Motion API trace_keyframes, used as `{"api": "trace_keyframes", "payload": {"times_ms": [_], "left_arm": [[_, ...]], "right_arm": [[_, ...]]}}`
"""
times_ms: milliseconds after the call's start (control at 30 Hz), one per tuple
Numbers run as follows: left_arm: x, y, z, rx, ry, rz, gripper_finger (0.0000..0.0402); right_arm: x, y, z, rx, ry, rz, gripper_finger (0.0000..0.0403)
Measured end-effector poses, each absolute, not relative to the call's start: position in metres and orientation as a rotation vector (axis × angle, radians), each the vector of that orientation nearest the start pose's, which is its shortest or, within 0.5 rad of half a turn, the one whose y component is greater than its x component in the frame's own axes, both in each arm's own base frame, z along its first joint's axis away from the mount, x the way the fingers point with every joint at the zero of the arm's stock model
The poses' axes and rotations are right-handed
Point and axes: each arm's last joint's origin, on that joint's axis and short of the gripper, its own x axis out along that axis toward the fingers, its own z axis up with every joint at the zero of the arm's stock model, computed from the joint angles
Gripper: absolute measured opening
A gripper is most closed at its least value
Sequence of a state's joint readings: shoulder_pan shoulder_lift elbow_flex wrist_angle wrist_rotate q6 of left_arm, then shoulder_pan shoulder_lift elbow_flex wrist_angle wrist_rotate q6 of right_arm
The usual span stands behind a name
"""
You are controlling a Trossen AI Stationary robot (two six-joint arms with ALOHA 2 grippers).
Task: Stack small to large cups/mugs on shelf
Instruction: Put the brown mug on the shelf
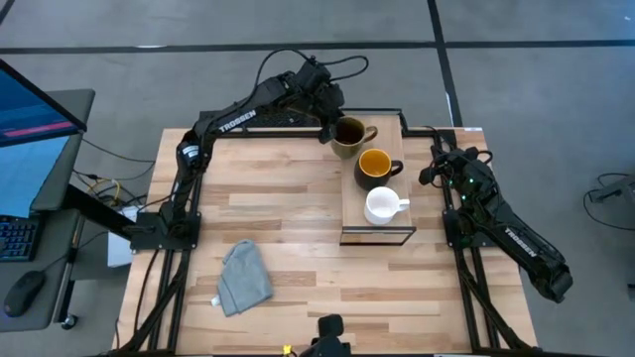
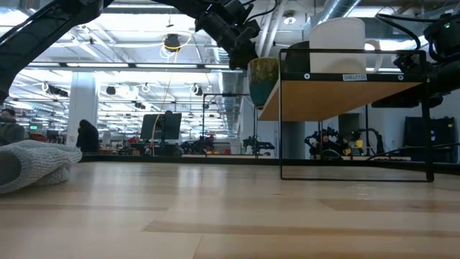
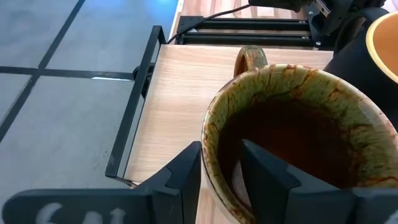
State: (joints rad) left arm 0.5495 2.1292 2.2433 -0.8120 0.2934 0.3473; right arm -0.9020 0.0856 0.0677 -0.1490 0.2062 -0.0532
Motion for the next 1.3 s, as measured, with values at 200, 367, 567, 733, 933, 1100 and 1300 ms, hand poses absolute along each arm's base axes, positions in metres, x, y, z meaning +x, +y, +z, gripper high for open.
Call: {"api": "trace_keyframes", "payload": {"times_ms": [200, 367, 567, 733, 933, 1100, 1300], "left_arm": [[0.405, 0.237, 0.354, 0.043, 0.661, 0.112, 0.0112], [0.406, 0.238, 0.355, 0.055, 0.641, 0.111, 0.0119], [0.409, 0.238, 0.358, 0.077, 0.609, 0.114, 0.0127], [0.410, 0.239, 0.360, 0.088, 0.588, 0.121, 0.0129], [0.412, 0.241, 0.365, 0.124, 0.548, 0.169, 0.0129], [0.415, 0.244, 0.371, 0.158, 0.475, 0.186, 0.0129], [0.410, 0.242, 0.377, 0.182, 0.500, 0.228, 0.0129]], "right_arm": [[0.056, -0.080, 0.166, 0.012, 0.195, -1.101, 0.0027], [0.056, -0.080, 0.166, 0.012, 0.195, -1.100, 0.0027], [0.056, -0.080, 0.166, 0.011, 0.195, -1.100, 0.0027], [0.056, -0.080, 0.166, 0.010, 0.196, -1.100, 0.0027], [0.056, -0.080, 0.166, 0.010, 0.196, -1.100, 0.0027], [0.056, -0.080, 0.166, 0.010, 0.196, -1.100, 0.0027], [0.056, -0.080, 0.166, 0.010, 0.196, -1.100, 0.0027]]}}
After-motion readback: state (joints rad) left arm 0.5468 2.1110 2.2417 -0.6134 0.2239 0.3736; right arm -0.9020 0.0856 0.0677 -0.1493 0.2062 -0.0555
